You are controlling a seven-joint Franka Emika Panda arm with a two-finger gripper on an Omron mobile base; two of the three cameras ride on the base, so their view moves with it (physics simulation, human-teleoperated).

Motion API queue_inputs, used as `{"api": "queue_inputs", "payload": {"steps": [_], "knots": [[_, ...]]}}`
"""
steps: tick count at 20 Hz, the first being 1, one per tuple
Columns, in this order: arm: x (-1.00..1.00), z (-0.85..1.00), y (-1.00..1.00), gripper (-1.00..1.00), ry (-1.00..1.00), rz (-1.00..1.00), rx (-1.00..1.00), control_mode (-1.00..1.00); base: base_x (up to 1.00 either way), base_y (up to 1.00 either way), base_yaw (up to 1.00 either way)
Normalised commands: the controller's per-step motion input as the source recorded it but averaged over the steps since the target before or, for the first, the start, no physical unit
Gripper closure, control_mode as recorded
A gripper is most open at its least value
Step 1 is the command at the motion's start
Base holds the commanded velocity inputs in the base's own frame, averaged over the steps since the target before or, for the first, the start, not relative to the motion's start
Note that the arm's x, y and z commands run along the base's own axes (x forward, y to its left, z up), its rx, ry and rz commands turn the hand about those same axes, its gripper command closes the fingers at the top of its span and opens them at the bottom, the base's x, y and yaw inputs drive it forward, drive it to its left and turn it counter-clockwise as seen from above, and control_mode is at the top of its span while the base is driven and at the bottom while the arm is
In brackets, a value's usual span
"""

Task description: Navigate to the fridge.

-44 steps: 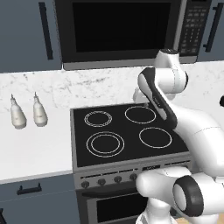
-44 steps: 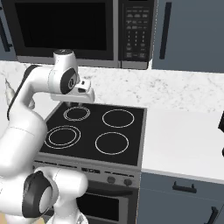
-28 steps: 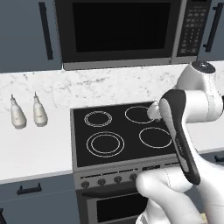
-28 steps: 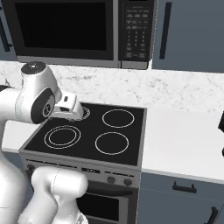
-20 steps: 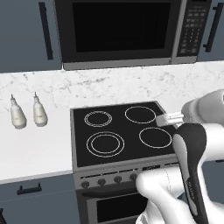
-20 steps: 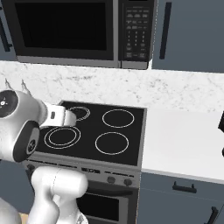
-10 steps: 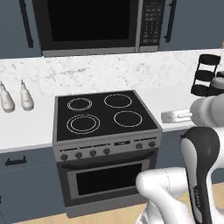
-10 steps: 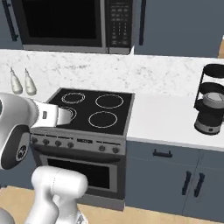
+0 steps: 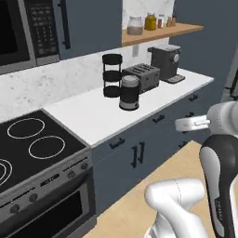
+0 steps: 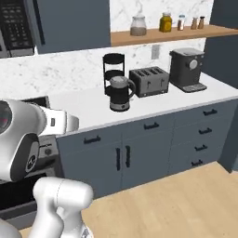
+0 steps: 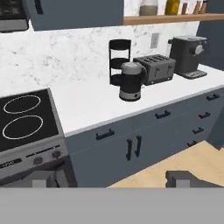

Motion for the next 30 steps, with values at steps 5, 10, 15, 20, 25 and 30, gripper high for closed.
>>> {"api": "queue_inputs", "payload": {"steps": [5, 10, 15, 20, 25, 30], "knots": [[0.00, 0.00, 0.00, -1.00, 0.00, 0.00, 0.00, 1.00, 0.00, 0.00, -1.00], [0.00, 0.00, 0.00, -1.00, 0.00, 0.00, 0.00, 1.00, 0.18, -0.06, -0.87], [0.00, 0.00, 0.00, -1.00, 0.00, 0.00, 0.00, 1.00, 0.96, -0.37, -0.38], [0.00, 0.00, 0.00, -1.00, 0.00, 0.00, 0.00, 1.00, 1.00, -0.61, 0.01], [0.00, 0.00, 0.00, -1.00, 0.00, 0.00, 0.00, 1.00, 1.00, -0.47, 0.47], [0.00, 0.00, 0.00, -1.00, 0.00, 0.00, 0.00, 1.00, 1.00, -0.29, 0.71]]}}
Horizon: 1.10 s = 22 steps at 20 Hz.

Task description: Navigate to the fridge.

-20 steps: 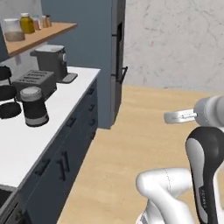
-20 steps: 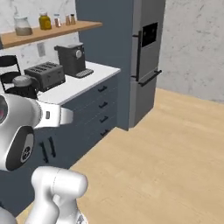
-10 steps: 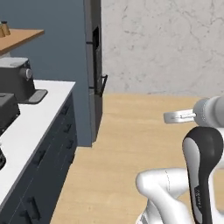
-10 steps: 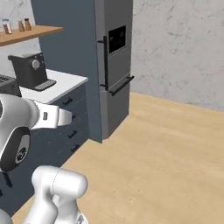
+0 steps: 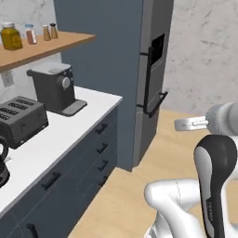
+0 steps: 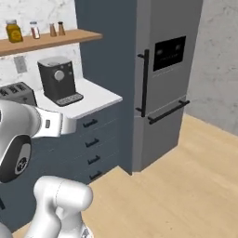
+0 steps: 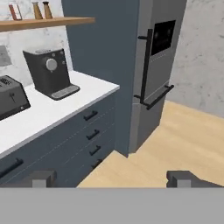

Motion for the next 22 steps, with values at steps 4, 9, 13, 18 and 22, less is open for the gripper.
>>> {"api": "queue_inputs", "payload": {"steps": [4, 9, 13, 18, 22], "knots": [[0.00, 0.00, 0.00, -1.00, 0.00, 0.00, 0.00, 1.00, 0.71, -0.64, 0.70], [0.00, 0.00, 0.00, -1.00, 0.00, 0.00, 0.00, 1.00, -0.05, -0.96, 0.65], [0.00, 0.00, 0.00, -1.00, 0.00, 0.00, 0.00, 1.00, -0.64, -1.00, 0.60], [0.00, 0.00, 0.00, -1.00, 0.00, 0.00, 0.00, 1.00, -0.92, -1.00, 0.50], [0.00, 0.00, 0.00, -1.00, 0.00, 0.00, 0.00, 1.00, -0.77, -1.00, 0.47]]}}
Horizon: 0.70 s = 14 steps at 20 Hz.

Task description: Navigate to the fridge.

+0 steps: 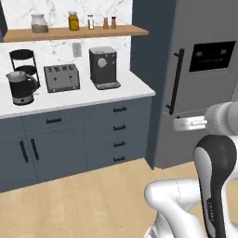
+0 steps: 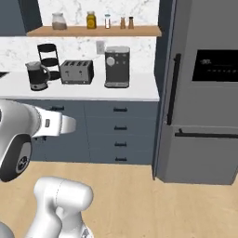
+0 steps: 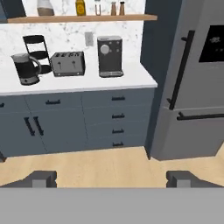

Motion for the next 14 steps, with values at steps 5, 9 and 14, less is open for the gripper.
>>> {"api": "queue_inputs", "payload": {"steps": [5, 9, 14], "knots": [[0.00, 0.00, 0.00, -1.00, 0.00, 0.00, 0.00, 1.00, -0.12, -1.00, 0.37], [0.00, 0.00, 0.00, -1.00, 0.00, 0.00, 0.00, 1.00, 0.02, -1.00, 0.27], [0.00, 0.00, 0.00, -1.00, 0.00, 0.00, 0.00, 1.00, 0.15, -1.00, 0.15]]}}
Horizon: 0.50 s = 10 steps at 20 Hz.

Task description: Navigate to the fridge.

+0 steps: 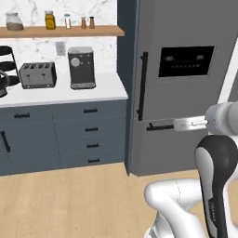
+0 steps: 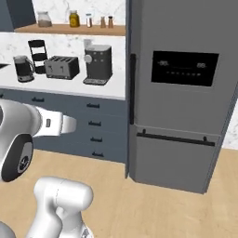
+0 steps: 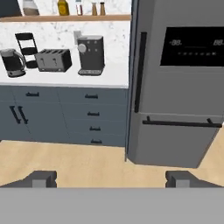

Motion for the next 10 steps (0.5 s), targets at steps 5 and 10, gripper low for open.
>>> {"api": "queue_inputs", "payload": {"steps": [5, 10], "knots": [[0.00, 0.00, 0.00, -1.00, 0.00, 0.00, 0.00, 1.00, 0.70, -1.00, 0.07], [0.00, 0.00, 0.00, -1.00, 0.00, 0.00, 0.00, 1.00, 0.98, -1.00, 0.12]]}}
